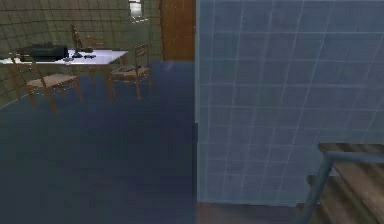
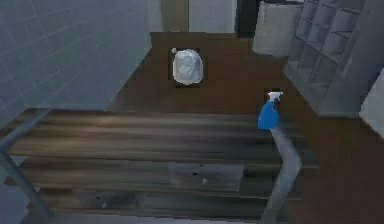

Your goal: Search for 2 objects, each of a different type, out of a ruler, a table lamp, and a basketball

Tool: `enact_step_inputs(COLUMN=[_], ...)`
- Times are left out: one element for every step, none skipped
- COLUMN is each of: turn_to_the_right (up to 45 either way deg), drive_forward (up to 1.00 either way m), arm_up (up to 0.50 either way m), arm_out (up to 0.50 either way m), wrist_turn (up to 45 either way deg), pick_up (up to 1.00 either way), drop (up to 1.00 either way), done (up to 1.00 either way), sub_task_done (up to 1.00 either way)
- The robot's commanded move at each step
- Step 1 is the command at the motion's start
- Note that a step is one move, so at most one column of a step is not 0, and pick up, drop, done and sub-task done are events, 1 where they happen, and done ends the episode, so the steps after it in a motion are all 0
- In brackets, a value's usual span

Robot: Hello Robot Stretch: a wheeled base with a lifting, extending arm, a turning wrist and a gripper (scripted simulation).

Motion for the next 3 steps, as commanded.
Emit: enact_step_inputs(turn_to_the_right=[-18.0, 0.0, -12.0], drive_forward=[0.00, 1.00, 0.00], arm_up=[0.00, 0.00, 0.00], arm_out=[0.00, 0.00, 0.00], wrist_turn=[0.0, 0.0, 0.0], pick_up=[0.00, 0.00, 0.00], drop=[0.00, 0.00, 0.00], done=[0.00, 0.00, 0.00], sub_task_done=[0.00, 0.00, 0.00])
